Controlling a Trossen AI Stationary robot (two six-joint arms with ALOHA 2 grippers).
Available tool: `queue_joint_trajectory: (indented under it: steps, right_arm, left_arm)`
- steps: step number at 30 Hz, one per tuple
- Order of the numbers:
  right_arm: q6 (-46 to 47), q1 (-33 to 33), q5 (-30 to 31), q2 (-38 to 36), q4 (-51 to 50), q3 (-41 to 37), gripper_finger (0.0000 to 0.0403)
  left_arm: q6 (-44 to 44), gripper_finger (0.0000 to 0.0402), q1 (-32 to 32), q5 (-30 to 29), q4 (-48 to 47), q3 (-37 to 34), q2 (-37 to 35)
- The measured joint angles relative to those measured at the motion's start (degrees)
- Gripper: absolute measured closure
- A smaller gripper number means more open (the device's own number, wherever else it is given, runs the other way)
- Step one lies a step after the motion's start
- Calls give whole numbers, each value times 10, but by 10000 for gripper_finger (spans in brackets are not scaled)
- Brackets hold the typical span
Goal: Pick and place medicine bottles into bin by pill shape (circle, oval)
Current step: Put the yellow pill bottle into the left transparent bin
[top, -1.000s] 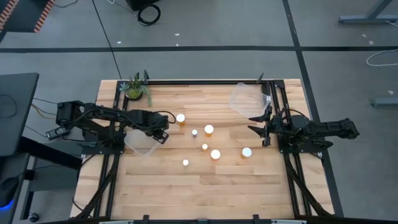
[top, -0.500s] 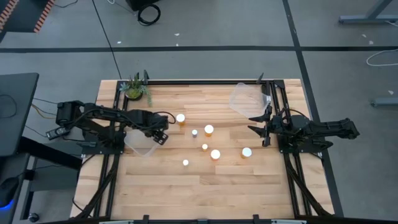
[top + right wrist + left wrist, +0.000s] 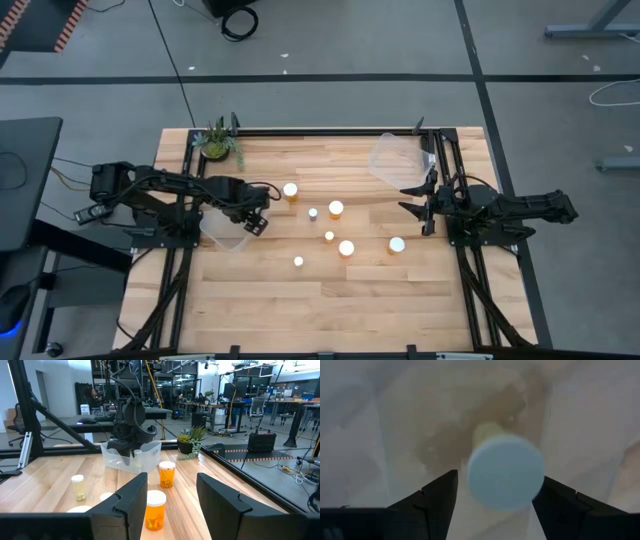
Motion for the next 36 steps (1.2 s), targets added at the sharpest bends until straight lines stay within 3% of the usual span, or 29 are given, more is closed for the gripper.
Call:
queue_joint_trajectory:
  steps: [6, 16, 21, 30, 36]
  right_arm:
    - [0, 0, 0, 0, 0, 0, 225]
    - [0, 0, 0, 0, 0, 0, 225]
    - [0, 0, 0, 0, 0, 0, 225]
    - [0, 0, 0, 0, 0, 0, 225]
    - [0, 0, 0, 0, 0, 0, 225]
  left_arm:
    - [-3, 154, -1, 22, -65, 22, 0]
    - [-5, 154, -1, 2, -209, 192, 0]
    - [-19, 155, -13, 0, -190, 235, 0]
    - [-46, 155, -78, 1, -88, 235, 8]
    - [-77, 154, -130, 1, 11, 236, 50]
